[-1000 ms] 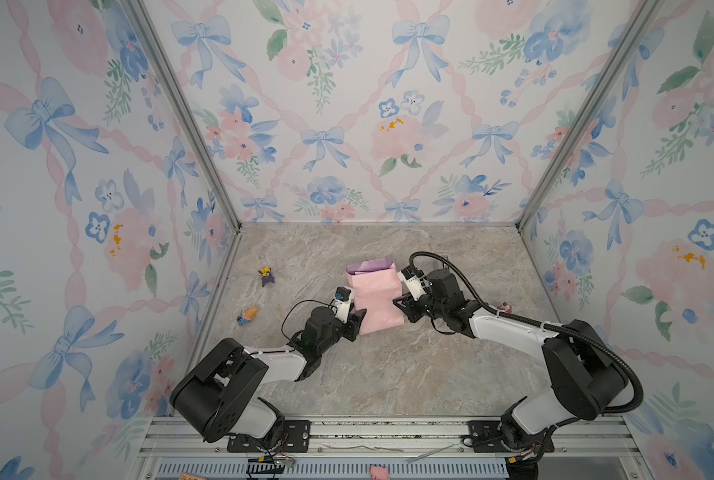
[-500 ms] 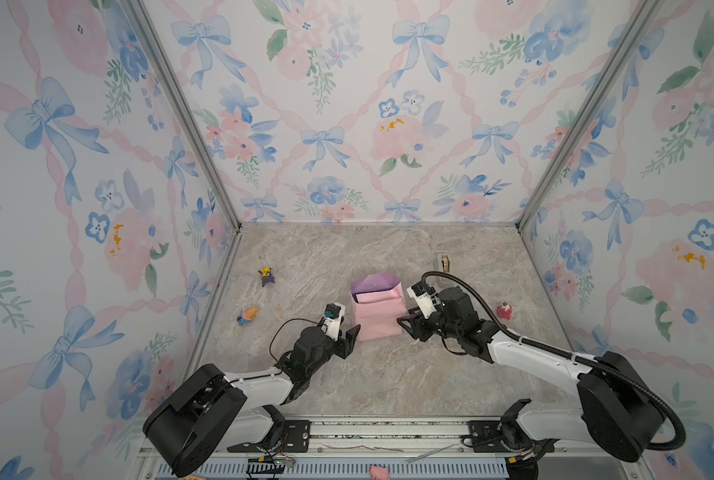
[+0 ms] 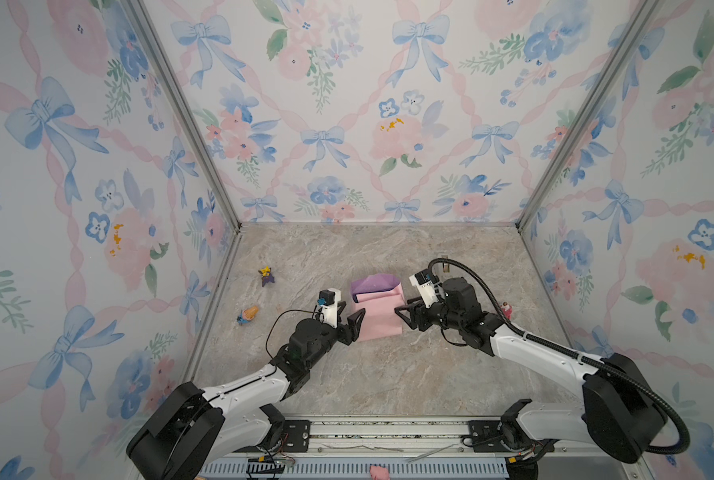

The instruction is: Wrap the gift box in paper

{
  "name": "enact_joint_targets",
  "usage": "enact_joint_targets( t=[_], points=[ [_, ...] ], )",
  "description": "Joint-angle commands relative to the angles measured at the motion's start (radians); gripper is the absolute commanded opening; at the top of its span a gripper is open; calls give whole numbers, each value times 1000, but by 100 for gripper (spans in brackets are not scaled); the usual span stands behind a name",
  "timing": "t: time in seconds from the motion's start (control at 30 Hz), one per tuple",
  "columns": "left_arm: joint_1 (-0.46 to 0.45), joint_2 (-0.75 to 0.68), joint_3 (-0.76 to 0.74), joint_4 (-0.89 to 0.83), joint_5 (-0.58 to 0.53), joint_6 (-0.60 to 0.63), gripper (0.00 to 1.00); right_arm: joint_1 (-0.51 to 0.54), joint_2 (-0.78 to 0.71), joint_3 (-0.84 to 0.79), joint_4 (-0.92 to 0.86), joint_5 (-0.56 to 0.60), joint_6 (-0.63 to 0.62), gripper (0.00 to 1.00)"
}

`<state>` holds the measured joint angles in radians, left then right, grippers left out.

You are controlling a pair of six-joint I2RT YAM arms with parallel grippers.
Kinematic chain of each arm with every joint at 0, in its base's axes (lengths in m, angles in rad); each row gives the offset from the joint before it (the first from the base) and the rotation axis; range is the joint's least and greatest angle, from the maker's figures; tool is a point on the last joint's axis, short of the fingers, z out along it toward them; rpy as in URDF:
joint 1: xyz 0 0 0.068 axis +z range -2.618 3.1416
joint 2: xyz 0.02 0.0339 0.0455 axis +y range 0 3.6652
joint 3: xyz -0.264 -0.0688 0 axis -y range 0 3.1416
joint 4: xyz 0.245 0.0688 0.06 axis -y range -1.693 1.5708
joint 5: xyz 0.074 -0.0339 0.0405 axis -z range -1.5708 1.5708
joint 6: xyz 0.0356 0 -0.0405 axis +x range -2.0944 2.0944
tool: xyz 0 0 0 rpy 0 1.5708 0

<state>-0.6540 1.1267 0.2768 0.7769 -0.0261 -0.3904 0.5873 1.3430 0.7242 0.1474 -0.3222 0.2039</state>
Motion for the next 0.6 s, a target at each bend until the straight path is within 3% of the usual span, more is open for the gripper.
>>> enact_joint_targets(
  t=[0.0, 0.37, 0.57],
  points=[
    [11, 53, 43, -15, 30, -46, 69, -17, 46, 54, 30, -30, 32, 63],
    [56, 123, 71, -60, 15, -104, 55, -63, 111, 87, 46, -40, 83, 63],
    [57, 120, 64, -99, 13, -85, 50, -66, 142, 100, -67, 99, 97, 60]
  ],
)
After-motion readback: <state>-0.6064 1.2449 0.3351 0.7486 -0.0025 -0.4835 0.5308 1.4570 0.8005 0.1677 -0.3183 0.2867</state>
